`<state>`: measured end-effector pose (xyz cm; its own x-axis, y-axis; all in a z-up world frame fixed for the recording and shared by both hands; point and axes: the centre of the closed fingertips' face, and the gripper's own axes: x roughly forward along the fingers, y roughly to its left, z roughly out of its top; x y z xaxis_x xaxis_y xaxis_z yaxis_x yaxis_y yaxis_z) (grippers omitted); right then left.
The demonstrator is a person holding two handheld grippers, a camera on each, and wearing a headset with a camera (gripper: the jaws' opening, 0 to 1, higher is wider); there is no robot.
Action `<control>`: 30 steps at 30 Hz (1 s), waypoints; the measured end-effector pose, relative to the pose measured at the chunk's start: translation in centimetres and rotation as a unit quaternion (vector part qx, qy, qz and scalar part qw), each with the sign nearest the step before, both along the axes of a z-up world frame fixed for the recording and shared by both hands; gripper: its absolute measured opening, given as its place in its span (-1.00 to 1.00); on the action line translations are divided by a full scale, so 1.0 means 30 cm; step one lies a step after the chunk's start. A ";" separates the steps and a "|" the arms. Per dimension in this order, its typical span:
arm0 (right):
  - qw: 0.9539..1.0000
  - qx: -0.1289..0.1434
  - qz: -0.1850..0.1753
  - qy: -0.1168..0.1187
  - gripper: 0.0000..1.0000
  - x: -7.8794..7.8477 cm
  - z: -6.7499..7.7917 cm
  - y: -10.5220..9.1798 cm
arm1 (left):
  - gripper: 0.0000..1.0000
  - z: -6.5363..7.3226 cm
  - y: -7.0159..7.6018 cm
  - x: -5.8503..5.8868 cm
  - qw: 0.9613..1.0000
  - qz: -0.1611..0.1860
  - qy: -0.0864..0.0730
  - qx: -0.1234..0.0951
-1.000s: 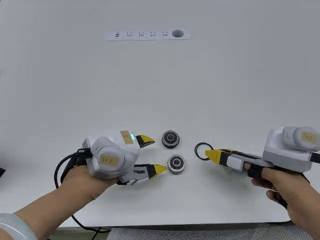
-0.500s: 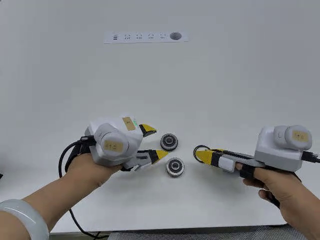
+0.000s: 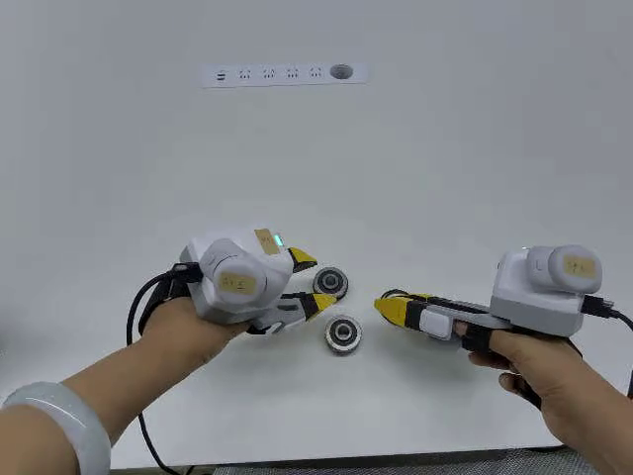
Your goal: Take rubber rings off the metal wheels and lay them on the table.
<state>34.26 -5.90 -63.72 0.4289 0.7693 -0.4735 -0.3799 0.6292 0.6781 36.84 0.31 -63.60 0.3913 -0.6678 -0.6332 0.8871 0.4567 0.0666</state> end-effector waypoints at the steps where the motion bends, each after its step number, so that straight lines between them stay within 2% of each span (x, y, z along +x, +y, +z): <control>1: 1.000 0.000 0.001 0.000 -0.57 0.000 0.000 0.003 | -0.43 -0.003 -0.001 0.004 1.000 0.000 0.001 0.001; 18: 1.000 0.008 0.003 0.002 -0.58 0.017 -0.003 0.031 | -0.63 -0.040 -0.020 0.014 1.000 -0.015 0.011 0.018; 24: 1.000 0.015 0.004 0.004 -0.57 0.029 -0.002 0.050 | -0.68 -0.054 -0.019 0.012 0.999 -0.020 0.019 0.024; 30: 1.000 0.018 0.003 0.002 -0.55 0.046 -0.001 0.060 | -0.72 -0.057 -0.025 0.012 0.999 -0.026 0.021 0.023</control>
